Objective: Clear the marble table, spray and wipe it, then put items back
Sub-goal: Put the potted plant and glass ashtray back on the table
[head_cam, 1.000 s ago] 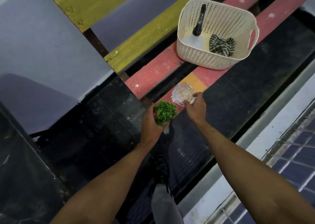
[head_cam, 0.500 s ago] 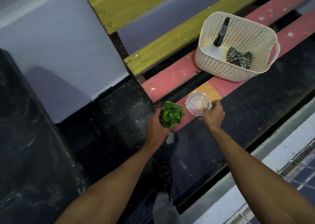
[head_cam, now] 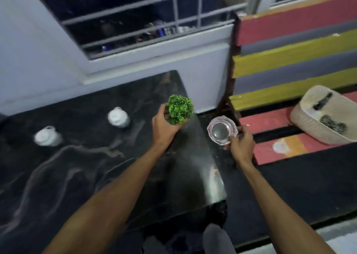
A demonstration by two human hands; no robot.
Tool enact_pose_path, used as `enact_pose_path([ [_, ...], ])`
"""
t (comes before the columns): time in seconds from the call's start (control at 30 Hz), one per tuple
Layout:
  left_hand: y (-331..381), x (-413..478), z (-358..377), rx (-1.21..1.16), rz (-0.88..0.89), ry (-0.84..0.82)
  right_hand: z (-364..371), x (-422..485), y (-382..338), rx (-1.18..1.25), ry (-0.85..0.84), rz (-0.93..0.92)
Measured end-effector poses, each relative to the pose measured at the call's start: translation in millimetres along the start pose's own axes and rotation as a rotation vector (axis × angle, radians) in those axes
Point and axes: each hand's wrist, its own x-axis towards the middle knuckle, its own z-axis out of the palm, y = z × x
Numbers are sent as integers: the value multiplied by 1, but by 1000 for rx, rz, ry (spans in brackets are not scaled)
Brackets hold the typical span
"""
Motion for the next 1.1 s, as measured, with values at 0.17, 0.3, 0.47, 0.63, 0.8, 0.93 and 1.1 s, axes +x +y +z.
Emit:
enact_pose_path([
  [0.17,-25,12,-152,30,-22,100,96,-101,-54,-34,-159,-13],
  [0.3,-68,30,-250,97,-89,170,173,-173,-75,-76,-242,-32],
  [0.47,-126,64,-308,140,-210,194,254,-230,-77,-107,-348,9],
  [0.63,-174,88,-319,137,-294,125,302,-257,-70,-137,-413,1],
  [0.8,-199,93,-317,112,-350,113,328,-270,-68,-189,-426,-22],
  [0.93,-201,96,-318,110,-362,113,341,-272,-70,-226,-430,-45],
  [1.1,-199,91,-321,111,-381,126,350,-276,-75,-222,-443,-66],
])
